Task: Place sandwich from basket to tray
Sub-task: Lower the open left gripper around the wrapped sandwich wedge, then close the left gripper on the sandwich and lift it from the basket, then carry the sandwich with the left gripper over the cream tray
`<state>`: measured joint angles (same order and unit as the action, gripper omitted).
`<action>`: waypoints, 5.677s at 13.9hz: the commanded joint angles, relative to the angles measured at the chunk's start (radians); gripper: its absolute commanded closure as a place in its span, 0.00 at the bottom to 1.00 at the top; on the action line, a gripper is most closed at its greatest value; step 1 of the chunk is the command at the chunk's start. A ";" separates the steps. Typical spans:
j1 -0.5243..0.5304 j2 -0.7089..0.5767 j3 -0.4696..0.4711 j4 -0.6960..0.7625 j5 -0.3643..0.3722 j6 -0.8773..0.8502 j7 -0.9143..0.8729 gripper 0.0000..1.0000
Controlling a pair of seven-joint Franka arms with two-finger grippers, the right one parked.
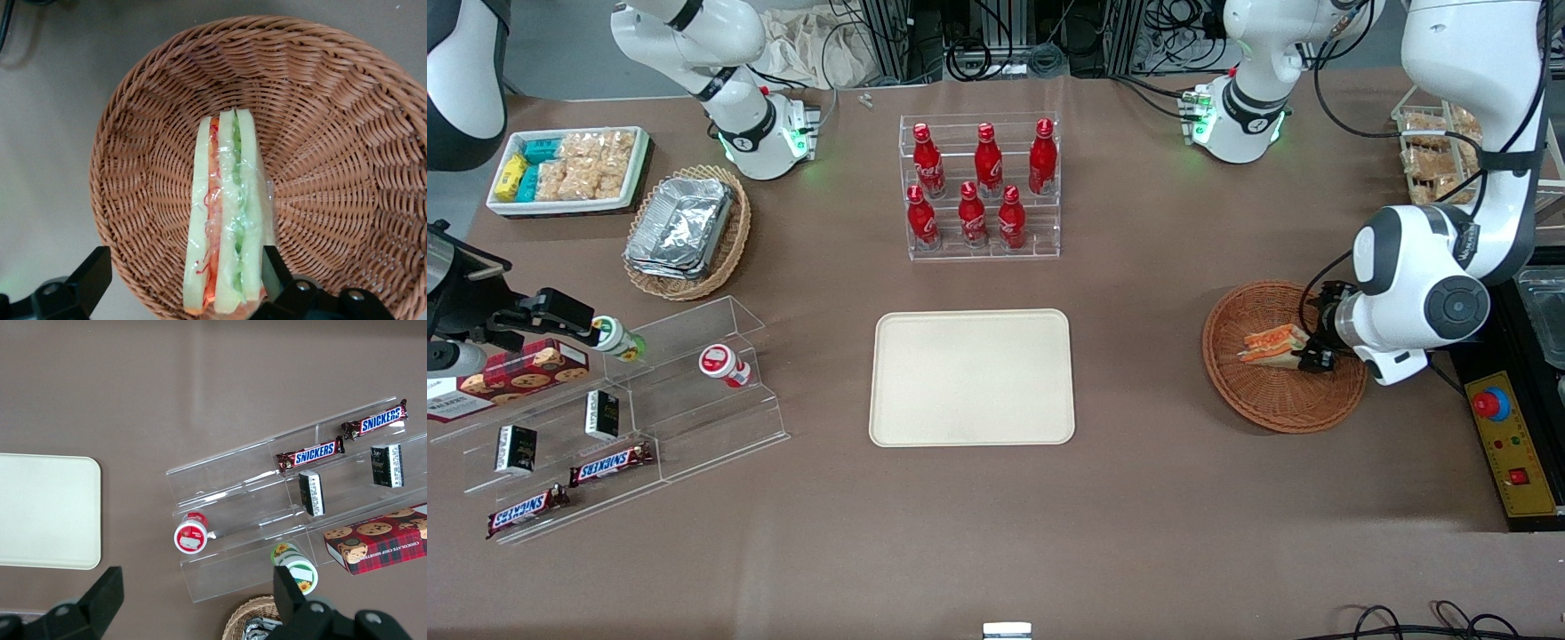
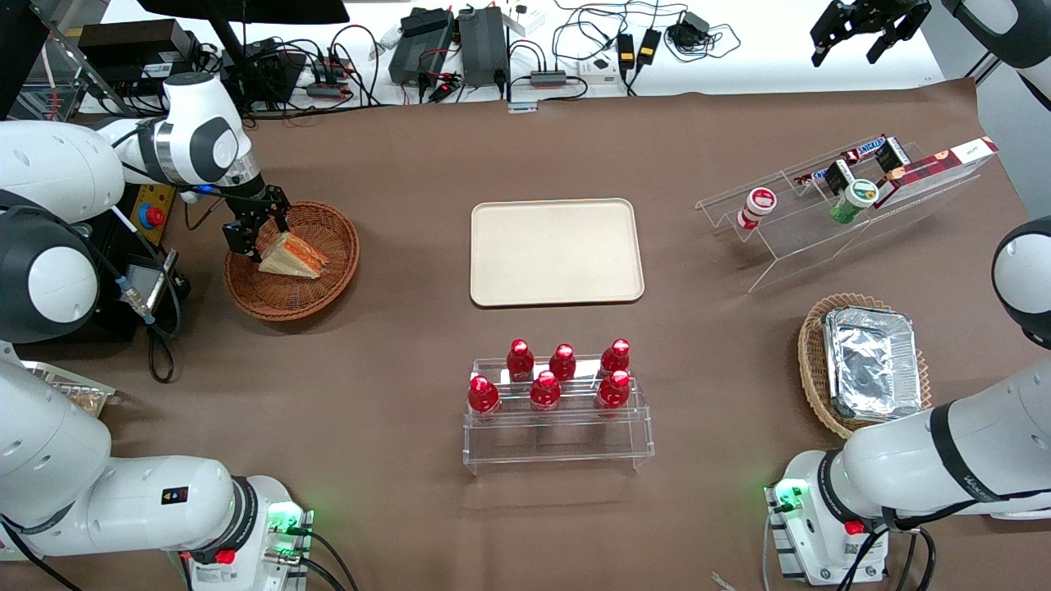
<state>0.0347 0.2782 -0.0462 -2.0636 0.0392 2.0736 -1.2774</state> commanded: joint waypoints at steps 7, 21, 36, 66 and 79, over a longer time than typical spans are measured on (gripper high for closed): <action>-0.009 0.036 -0.004 -0.013 0.019 0.072 -0.065 0.00; -0.009 0.056 -0.026 0.022 0.024 0.080 -0.148 0.78; -0.006 0.044 -0.178 0.618 0.011 -0.552 0.031 1.00; -0.203 0.440 -0.586 0.648 0.220 -0.205 0.409 1.00; -0.246 0.568 -0.581 0.648 0.360 -0.063 0.533 1.00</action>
<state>-0.2041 0.8309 -0.6267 -1.4351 0.3732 1.9994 -0.7395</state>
